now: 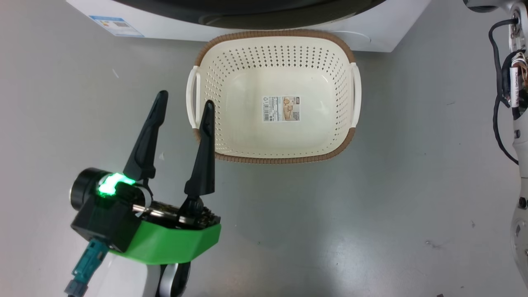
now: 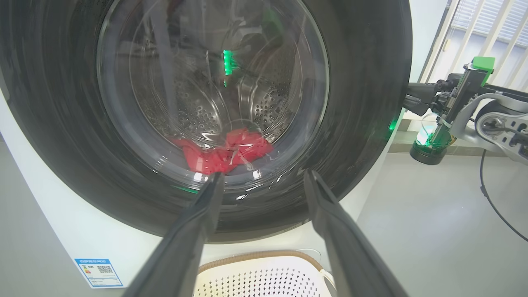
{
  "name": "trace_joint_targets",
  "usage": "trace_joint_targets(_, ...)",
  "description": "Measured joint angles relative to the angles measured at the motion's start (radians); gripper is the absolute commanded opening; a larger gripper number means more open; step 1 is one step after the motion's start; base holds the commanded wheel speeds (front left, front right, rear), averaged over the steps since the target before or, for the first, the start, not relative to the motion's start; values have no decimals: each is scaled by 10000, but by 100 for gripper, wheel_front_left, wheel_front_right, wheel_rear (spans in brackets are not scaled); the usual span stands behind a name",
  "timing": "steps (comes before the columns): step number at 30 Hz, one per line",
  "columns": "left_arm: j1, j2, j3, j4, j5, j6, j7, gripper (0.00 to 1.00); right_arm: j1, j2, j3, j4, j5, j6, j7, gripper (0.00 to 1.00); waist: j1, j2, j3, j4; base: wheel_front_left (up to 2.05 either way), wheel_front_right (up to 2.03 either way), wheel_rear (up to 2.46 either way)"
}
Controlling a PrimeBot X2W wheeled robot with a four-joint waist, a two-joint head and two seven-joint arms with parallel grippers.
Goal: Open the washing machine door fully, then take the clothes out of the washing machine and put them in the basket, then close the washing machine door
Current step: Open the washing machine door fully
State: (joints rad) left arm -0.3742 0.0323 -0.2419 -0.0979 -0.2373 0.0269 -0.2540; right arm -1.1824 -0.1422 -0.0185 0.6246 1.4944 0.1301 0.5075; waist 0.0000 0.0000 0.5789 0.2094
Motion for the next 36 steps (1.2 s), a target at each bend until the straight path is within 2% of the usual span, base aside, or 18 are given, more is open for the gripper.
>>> trace_joint_targets(18, -54, 0, -8, 182, -94, 6, 0, 100, -266, -25, 288, 380, 201, -61, 1335, 0, 0, 0, -108, -154, 0, 0, 0)
trace_joint_targets(36, 17, 0, 199, 522, -75, 0, 0, 100, 885, 314, 493, 477, 629, -61, 2138, 0, 0, 0, -1031, -244, 0, 0, 0)
